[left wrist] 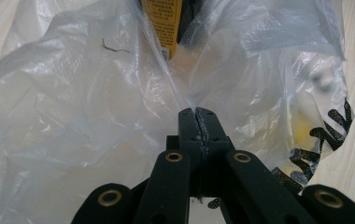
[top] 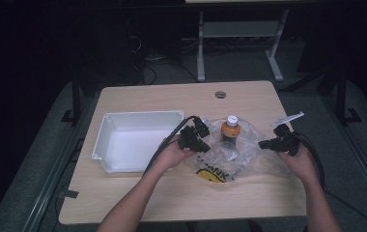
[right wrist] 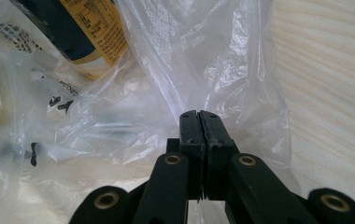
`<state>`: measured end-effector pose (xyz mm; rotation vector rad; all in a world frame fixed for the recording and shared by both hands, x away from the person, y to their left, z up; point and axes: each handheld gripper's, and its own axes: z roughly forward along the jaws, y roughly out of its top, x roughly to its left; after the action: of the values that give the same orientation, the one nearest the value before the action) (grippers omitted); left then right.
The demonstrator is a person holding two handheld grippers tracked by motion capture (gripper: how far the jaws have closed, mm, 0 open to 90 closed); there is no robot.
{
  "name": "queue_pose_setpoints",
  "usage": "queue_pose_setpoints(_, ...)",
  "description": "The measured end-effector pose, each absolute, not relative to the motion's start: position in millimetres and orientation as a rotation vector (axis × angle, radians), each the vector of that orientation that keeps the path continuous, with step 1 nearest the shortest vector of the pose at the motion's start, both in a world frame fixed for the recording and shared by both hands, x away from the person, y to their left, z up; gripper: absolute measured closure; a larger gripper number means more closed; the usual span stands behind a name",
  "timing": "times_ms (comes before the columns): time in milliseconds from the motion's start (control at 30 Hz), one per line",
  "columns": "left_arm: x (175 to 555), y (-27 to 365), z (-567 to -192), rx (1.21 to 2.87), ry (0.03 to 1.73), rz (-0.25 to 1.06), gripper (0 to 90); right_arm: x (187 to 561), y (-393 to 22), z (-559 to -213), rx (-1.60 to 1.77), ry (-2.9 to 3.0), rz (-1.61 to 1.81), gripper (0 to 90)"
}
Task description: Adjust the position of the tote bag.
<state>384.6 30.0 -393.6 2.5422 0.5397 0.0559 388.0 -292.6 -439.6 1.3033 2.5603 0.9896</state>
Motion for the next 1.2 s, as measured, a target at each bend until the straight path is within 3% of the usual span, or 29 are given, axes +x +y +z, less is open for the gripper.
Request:
queue_pose_setpoints(700, 379, 31, -408, 2.564, 0.563, 0.040, 88.0, 390, -287, -447, 1.334, 2.574, 0.953, 83.8)
queue_pose_setpoints(1200, 376, 29, -410, 2.561, 0.555, 0.021, 87.0, 365, -285, -422, 1.249, 2.496, 1.048, 65.4)
